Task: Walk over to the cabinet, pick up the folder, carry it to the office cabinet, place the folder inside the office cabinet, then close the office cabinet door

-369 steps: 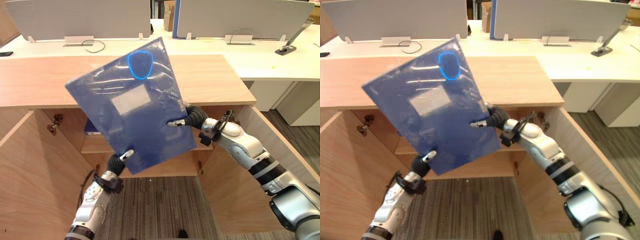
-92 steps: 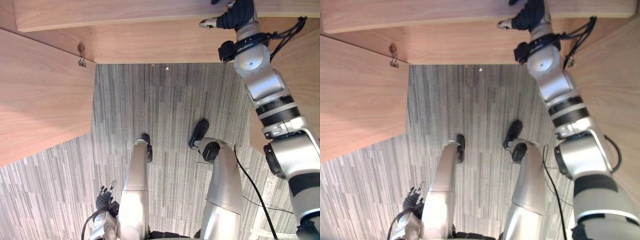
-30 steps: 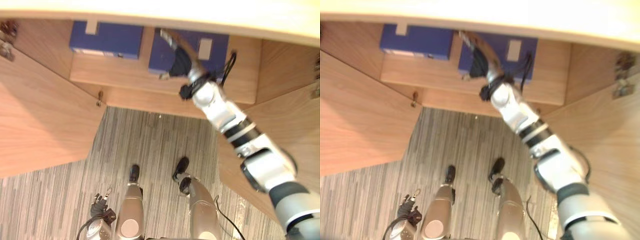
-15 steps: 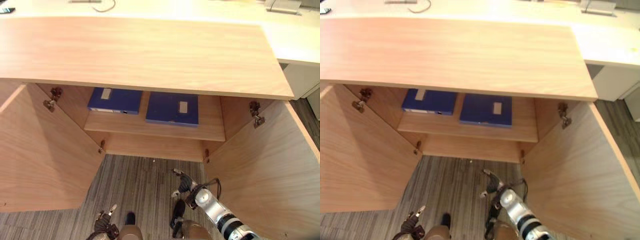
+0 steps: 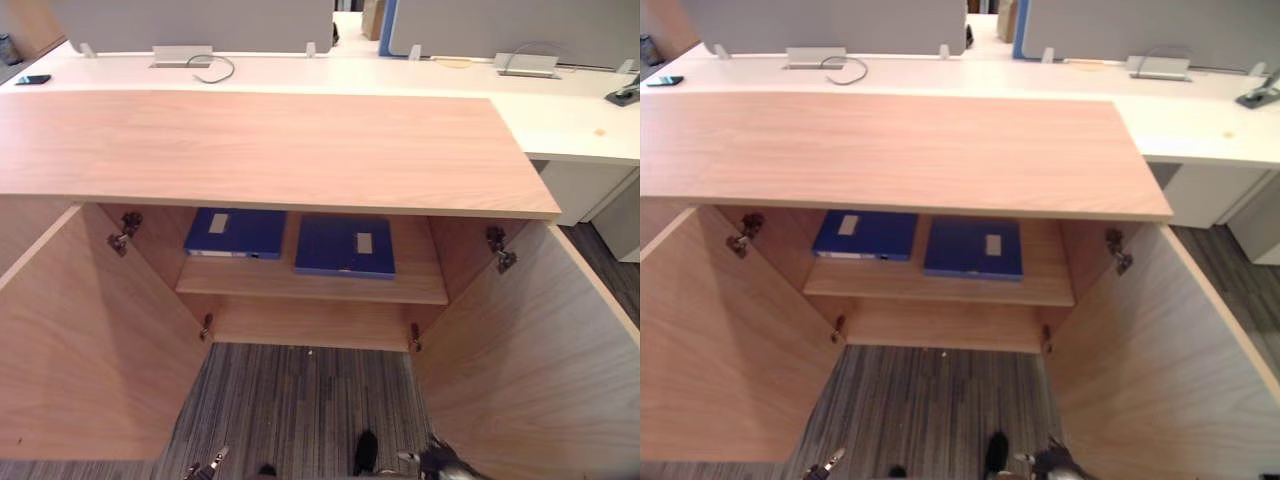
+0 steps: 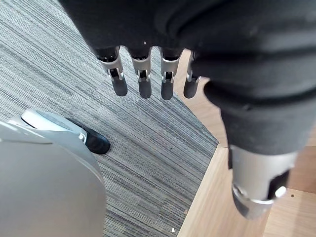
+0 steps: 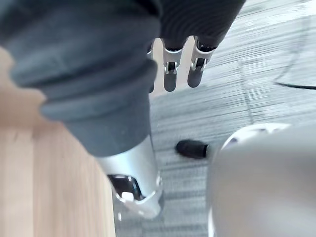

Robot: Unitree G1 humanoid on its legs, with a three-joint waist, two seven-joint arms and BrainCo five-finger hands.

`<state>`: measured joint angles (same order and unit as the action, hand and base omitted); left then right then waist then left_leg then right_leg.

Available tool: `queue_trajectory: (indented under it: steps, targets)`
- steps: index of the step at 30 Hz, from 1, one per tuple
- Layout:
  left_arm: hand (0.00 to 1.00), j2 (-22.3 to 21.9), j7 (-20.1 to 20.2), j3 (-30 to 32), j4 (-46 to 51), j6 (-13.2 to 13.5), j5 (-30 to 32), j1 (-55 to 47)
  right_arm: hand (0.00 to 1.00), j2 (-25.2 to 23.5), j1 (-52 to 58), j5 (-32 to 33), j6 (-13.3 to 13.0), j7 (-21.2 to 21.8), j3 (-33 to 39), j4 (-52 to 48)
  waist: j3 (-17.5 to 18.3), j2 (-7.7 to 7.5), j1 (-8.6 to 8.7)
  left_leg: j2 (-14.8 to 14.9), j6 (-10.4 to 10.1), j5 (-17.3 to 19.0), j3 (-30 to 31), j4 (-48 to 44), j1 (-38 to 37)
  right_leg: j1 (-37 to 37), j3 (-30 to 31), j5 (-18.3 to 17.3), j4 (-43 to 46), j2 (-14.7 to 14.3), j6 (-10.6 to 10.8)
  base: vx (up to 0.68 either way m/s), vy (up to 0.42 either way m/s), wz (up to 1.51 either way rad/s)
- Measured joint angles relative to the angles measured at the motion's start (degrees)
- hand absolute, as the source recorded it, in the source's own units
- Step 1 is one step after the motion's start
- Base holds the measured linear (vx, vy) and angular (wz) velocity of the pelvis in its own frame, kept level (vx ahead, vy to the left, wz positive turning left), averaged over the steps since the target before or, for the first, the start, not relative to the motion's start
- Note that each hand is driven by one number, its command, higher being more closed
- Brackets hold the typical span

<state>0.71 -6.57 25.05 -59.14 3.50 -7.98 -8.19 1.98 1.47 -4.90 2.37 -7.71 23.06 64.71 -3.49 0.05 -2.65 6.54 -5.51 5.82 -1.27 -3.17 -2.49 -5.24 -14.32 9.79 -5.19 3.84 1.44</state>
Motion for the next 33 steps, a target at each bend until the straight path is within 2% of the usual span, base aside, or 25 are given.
queue_trajectory:
  steps: [3, 5, 6, 8, 9, 11, 12, 13, 14, 15, 16, 17, 18, 21, 23, 28, 33]
  targets:
    - [0.00, -0.7, -0.4, 2.2, 0.2, -0.4, 0.8, 0.2, 0.00, -0.7, 2.2, 4.8, 0.3, -1.5, 3.3, -1.4, 0.1, 0.24, 0.39, 0.7, -0.2, 2.3, -2.4, -3.2, -0.7, 0.9, 2.1, -0.1, 0.3, -0.7, 0.0, 0.11, 0.108, -0.42]
    - [0.00, -1.3, -0.4, 2.7, 0.5, -0.4, 1.2, 1.1, 0.00, -1.2, 2.9, 4.7, 0.2, -1.5, 3.3, -3.3, -0.4, 0.86, 1.20, 1.9, -0.4, 6.1, -2.8, -10.7, 0.7, 2.1, 3.0, -0.8, 0.4, -1.8, -0.3, 0.05, 0.061, -0.25]
    - [0.00, -1.7, -0.4, 3.1, 0.8, -0.4, 1.2, 1.3, 0.00, -1.3, 2.9, 4.5, 0.2, -1.5, 3.3, -3.6, -0.5, 0.97, 1.16, 2.3, -0.5, 7.1, -2.8, -14.1, 1.7, 2.3, 3.6, -1.3, 0.6, -1.9, -0.4, -0.03, 0.080, -0.37]
    - [0.00, -3.3, -0.4, 4.3, 3.3, -0.3, 1.1, 1.6, 0.00, -2.9, 2.9, 4.2, 0.1, -1.4, 3.2, -5.5, -1.3, 0.93, 0.45, 3.0, 0.4, 8.5, -2.1, -26.4, 6.3, 0.0, 7.1, -2.5, 4.4, -2.5, -0.6, -0.11, 0.108, -0.74]
    - [0.00, -3.8, -0.4, 4.5, 3.6, -0.2, 1.1, 1.6, 0.00, -3.2, 2.8, 4.2, 0.0, -1.4, 3.1, -5.7, -1.3, 0.93, 0.25, 2.9, 0.7, 8.6, -1.4, -28.3, 6.9, -0.5, 8.3, -2.7, 5.2, -2.8, -0.6, -0.15, 0.106, -0.99]
    - [0.00, -5.0, -0.4, 5.8, 4.0, -0.2, 0.9, 2.2, 0.00, -3.2, 2.7, 4.3, -0.1, -1.4, 2.7, -6.7, -1.2, 1.12, -0.05, 1.4, 2.2, 11.5, 5.3, -30.9, 8.6, -3.8, 12.7, -2.7, 6.8, -4.4, -0.6, -0.11, 0.098, -1.05]
    - [0.00, -5.0, -0.4, 5.7, 4.1, -0.2, 0.9, 2.2, 0.00, -3.2, 2.7, 4.5, -0.1, -1.4, 2.7, -6.7, -1.2, 1.11, 0.00, 0.2, 2.0, 12.8, 8.6, -30.2, 8.4, -4.8, 13.7, -2.7, 7.2, -4.7, -0.6, -0.10, 0.111, -1.00]
    - [0.00, -5.2, -0.3, 5.5, 4.1, -0.2, 0.8, 2.2, 0.00, -3.1, 2.5, 5.1, -0.2, -1.4, 2.6, -6.9, -0.8, 1.37, 0.17, -2.4, 1.7, 15.1, 15.4, -26.7, 7.8, -7.1, 15.3, -2.7, 7.7, -5.2, -0.6, -0.14, 0.142, -1.07]
    - [0.00, -5.0, -0.3, 5.7, 4.1, -0.3, 0.8, 3.0, 0.00, -3.2, 2.1, 5.1, 0.0, -1.4, 1.6, -6.9, -1.5, 0.46, 0.20, -4.5, 3.1, 16.9, 18.0, -23.2, 6.5, -8.3, 17.3, -2.3, 6.8, -6.0, 0.0, -0.11, 0.130, -1.14]
    - [0.00, -5.0, -0.4, 6.3, 4.3, -0.2, 0.7, 2.8, 0.00, -3.4, 2.2, 5.1, 0.1, -1.4, 1.2, -7.0, -1.8, 0.41, 0.15, -5.0, 4.5, 16.8, 17.9, -22.0, 5.8, -7.7, 18.1, -2.5, 5.3, -6.0, 0.2, -0.07, 0.121, -1.26]
    - [0.00, -5.4, -0.6, 7.0, 4.0, -0.2, 0.7, 2.5, 0.00, -3.1, 2.0, 5.5, 0.3, -1.4, 0.9, -8.0, -2.1, 1.14, 0.03, -3.2, 5.4, 15.6, 14.5, -20.6, 4.7, -8.5, 18.5, -2.5, 9.5, -7.1, -0.3, 0.05, 0.116, -1.09]
    - [0.00, -5.6, -0.6, 7.7, 4.0, -0.2, 0.7, 2.4, 0.00, -3.2, 2.2, 5.5, 0.3, -1.4, 0.7, -8.3, -2.1, 0.95, 0.21, -3.4, 5.1, 15.2, 12.2, -19.7, 3.1, -7.7, 20.0, -2.4, 13.2, -8.0, -0.6, 0.13, 0.146, -1.52]
    - [0.00, -5.5, -0.4, 7.8, 3.0, -0.2, 1.1, 2.5, 0.00, -3.1, 2.6, 5.8, 0.4, -1.4, 0.5, -8.3, -1.2, 1.47, 0.15, -4.0, 5.3, 14.8, 9.3, -18.1, 1.6, -6.6, 23.3, -1.9, 10.0, -8.3, -1.3, 0.12, 0.141, -1.10]
    - [0.00, -5.5, -0.2, 6.9, 2.3, -0.3, 2.8, 3.3, 0.00, -3.4, 2.5, 6.7, 0.2, -1.4, 0.7, -8.9, -0.8, 1.33, 1.50, -4.5, 5.4, 13.4, 5.2, -14.8, 0.6, -7.3, 27.3, 0.5, 7.4, -8.6, -0.5, 0.03, 0.090, -0.87]
    - [0.00, -5.3, -0.1, 5.5, 2.0, -0.3, 3.8, 3.5, 0.00, -3.6, 2.6, 8.3, 0.2, -1.4, 2.3, -8.9, -0.7, 1.53, 1.43, -4.4, 5.5, 13.1, 2.0, -12.9, -1.3, -7.4, 30.3, 0.8, 7.4, -9.7, -0.3, 0.04, 0.028, -0.79]
    - [0.00, -5.1, 0.0, 5.2, 1.1, -0.6, 4.7, 4.8, 0.00, -4.6, 3.0, 8.7, 0.2, -1.5, 6.3, -8.8, -0.8, 1.46, 1.79, -4.6, 5.5, 13.1, -1.8, -11.3, -3.5, -7.3, 33.9, 1.3, 7.4, -10.8, 0.1, 0.02, 0.016, -0.45]
    - [0.00, -5.1, 0.0, 5.2, 1.2, -0.8, 4.7, 4.9, 0.00, -5.6, 3.4, 10.9, 0.2, -1.6, 11.6, -8.8, -1.0, 1.44, 1.96, -5.1, 5.6, 13.0, -3.4, -10.8, -4.6, -6.5, 35.5, 1.8, 6.1, -10.7, 0.3, -0.02, 0.019, -0.19]
